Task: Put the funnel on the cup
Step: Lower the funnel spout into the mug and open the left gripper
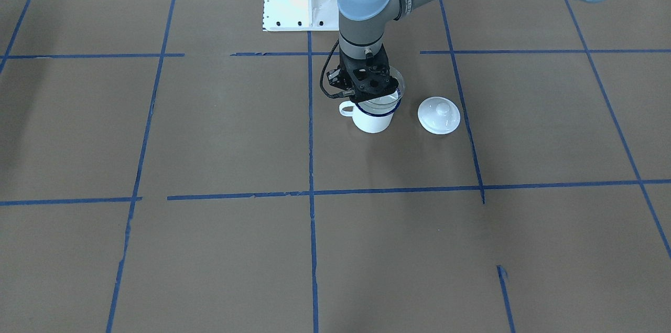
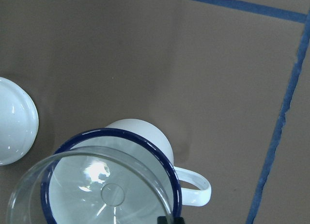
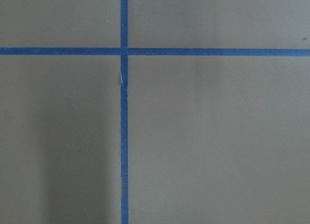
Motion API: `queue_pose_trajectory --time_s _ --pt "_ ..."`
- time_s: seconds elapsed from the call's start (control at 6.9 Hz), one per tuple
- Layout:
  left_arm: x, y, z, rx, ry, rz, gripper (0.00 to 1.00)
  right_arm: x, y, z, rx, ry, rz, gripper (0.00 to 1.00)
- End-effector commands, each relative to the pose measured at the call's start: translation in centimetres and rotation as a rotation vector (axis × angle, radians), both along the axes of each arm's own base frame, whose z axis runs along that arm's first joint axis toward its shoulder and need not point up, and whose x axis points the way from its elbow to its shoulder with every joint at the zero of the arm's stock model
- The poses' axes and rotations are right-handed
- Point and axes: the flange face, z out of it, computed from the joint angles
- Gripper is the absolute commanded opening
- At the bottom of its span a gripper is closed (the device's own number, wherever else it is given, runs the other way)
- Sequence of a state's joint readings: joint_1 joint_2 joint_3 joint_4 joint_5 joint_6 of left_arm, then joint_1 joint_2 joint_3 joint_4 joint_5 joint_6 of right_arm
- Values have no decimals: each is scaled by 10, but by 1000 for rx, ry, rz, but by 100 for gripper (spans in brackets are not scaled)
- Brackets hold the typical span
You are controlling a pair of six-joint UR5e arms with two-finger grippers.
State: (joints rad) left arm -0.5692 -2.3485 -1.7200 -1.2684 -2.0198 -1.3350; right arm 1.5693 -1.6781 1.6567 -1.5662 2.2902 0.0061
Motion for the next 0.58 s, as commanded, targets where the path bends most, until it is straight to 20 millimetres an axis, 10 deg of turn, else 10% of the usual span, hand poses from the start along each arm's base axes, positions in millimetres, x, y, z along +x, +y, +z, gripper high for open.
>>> queue_pose_trajectory --time_s 0.0,0.43 --pt "9 -6 6 8 8 -1 0 0 0 0 0 0 0 100" --pt "11 -10 11 5 5 -5 0 0 0 0 0 0 0 100"
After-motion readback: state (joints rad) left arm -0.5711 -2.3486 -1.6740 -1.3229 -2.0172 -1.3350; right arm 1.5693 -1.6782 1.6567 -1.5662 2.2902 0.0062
